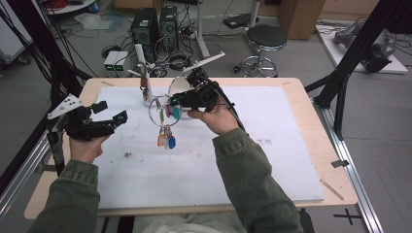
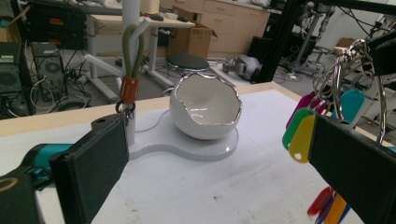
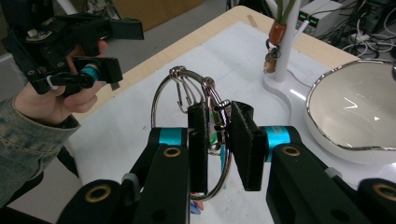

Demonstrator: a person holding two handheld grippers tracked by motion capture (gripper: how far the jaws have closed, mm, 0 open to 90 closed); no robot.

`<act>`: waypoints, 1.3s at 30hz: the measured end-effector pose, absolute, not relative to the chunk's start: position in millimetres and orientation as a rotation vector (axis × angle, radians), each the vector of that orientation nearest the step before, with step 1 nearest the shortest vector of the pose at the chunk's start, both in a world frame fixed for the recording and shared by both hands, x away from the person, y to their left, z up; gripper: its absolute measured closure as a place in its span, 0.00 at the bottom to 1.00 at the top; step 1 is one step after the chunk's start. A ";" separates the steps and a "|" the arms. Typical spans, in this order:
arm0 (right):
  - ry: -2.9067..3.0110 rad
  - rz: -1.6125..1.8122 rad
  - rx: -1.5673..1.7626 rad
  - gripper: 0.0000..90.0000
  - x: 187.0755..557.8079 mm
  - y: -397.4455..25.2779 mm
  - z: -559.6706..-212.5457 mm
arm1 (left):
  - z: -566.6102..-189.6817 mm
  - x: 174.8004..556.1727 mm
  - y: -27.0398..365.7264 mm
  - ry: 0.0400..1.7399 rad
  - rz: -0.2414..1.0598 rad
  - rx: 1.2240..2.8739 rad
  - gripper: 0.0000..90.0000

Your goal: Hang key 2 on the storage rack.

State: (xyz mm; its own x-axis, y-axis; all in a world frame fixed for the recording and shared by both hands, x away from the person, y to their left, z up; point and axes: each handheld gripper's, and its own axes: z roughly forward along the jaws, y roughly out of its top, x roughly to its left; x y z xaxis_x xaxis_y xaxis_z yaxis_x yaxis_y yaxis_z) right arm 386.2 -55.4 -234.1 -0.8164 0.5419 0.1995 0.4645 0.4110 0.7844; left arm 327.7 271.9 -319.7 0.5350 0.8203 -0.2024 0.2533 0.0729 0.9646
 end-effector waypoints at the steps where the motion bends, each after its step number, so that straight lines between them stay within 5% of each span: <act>1: 2.564 1.385 0.917 0.86 386.2 -54.3 -233.7 | -317.9 328.8 271.5 0.971 0.549 1.479 0.06; 26: 2.596 1.396 0.896 0.86 396.4 -17.8 -232.3 | -305.5 343.1 243.8 0.927 0.456 1.529 0.11; 39: 2.612 1.415 0.837 0.86 394.9 -5.2 -233.2 | -307.3 344.7 238.6 0.876 0.369 1.573 0.86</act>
